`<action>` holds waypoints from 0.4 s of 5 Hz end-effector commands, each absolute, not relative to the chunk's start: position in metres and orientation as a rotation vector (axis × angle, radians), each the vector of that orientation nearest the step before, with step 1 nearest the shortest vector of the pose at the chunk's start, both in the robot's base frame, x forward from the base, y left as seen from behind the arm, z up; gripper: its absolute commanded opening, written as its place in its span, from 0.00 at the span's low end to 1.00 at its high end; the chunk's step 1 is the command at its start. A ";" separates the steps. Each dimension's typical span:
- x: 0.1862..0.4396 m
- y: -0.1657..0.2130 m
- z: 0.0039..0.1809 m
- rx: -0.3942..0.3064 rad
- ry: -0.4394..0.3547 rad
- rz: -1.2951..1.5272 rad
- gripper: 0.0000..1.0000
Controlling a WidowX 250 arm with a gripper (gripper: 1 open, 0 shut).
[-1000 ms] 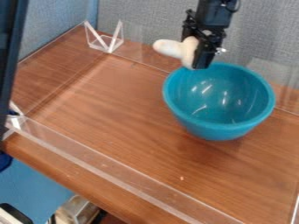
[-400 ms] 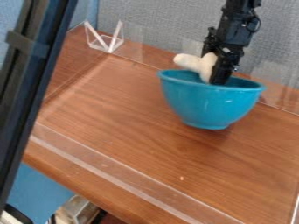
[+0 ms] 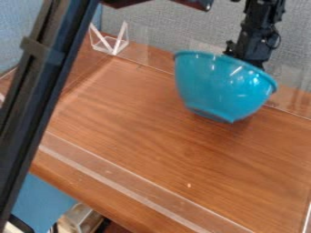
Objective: Put the mushroom in the blue bowl
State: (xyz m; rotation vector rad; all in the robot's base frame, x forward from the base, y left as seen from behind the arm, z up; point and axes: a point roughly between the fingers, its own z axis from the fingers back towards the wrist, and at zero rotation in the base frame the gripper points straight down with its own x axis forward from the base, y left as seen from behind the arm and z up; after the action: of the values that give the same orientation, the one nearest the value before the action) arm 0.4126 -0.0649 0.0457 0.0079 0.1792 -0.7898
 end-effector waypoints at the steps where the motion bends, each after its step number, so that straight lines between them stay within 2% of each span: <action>1: 0.414 -0.080 0.056 0.015 0.127 -0.786 0.00; 2: 0.412 -0.080 0.052 0.010 0.126 -0.743 0.00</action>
State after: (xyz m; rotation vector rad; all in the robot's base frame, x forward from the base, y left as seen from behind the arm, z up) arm 0.4093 -0.0769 0.0352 0.0032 0.1680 -0.7492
